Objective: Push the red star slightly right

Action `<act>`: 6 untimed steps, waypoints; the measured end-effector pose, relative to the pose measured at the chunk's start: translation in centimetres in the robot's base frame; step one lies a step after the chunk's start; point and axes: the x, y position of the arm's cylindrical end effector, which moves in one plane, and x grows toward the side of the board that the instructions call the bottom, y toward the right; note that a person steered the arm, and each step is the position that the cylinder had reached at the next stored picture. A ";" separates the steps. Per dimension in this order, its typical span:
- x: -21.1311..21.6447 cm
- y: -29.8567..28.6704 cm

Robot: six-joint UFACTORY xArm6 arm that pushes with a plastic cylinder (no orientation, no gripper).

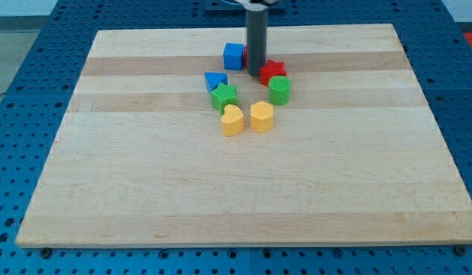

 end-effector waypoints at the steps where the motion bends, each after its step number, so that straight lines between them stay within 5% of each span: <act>1: 0.0 3.3; 3: 0.4 -1.7; 6: 3.5 8.8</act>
